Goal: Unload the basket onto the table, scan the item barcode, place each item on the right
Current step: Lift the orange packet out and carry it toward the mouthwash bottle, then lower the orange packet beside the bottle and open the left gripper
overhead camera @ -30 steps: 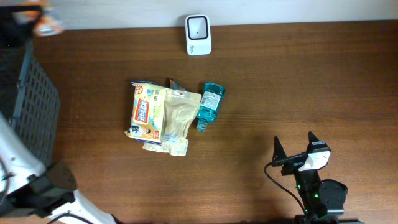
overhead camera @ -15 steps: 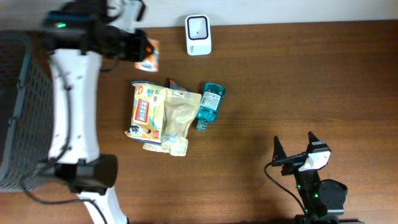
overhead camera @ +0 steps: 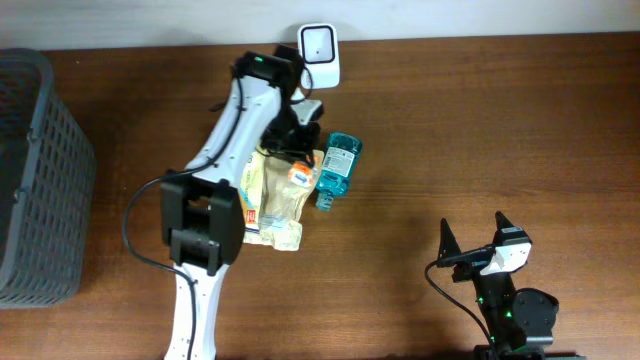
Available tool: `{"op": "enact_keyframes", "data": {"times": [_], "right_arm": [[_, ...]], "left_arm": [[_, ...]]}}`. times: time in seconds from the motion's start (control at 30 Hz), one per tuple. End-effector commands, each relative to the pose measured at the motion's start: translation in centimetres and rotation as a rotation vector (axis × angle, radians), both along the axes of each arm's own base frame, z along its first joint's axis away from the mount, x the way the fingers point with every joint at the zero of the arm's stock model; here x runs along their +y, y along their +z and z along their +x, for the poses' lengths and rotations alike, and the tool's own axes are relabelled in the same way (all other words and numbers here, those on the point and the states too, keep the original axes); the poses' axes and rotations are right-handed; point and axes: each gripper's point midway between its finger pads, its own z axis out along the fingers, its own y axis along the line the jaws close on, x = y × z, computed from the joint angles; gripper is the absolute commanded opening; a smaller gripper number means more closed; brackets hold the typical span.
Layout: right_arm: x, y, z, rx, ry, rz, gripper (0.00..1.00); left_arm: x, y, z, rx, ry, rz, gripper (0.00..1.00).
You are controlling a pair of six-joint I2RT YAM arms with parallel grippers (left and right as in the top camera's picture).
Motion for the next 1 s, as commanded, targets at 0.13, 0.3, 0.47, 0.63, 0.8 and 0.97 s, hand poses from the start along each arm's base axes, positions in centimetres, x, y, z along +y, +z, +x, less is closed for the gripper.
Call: {"op": "enact_keyframes", "data": {"times": [0.13,0.3,0.47,0.63,0.8,0.97], "right_arm": [[0.1,-0.3,0.0,0.008,0.005,0.012,0.98],[0.1,-0.3,0.0,0.008,0.006,0.012,0.98],[0.1,-0.3,0.0,0.008,0.005,0.012,0.98],[0.1,-0.3,0.0,0.008,0.006,0.012,0.98],[0.1,-0.3,0.0,0.008,0.006,0.012,0.98],[0.1,-0.3,0.0,0.008,0.006,0.012,0.98]], "left_arm": [[-3.1,-3.6,1.0,-0.018,0.003,-0.008,0.0],[-1.4,-5.7,3.5,-0.103,0.073,0.127,0.0],[0.1,-6.0,5.2,-0.187,0.087,0.215,0.0],[-0.1,-6.0,5.6,-0.204,0.089,0.208,0.0],[-1.4,-6.0,4.6,-0.158,0.077,0.156,0.0],[-3.8,-5.8,3.2,-0.114,0.049,0.076,0.04]]}}
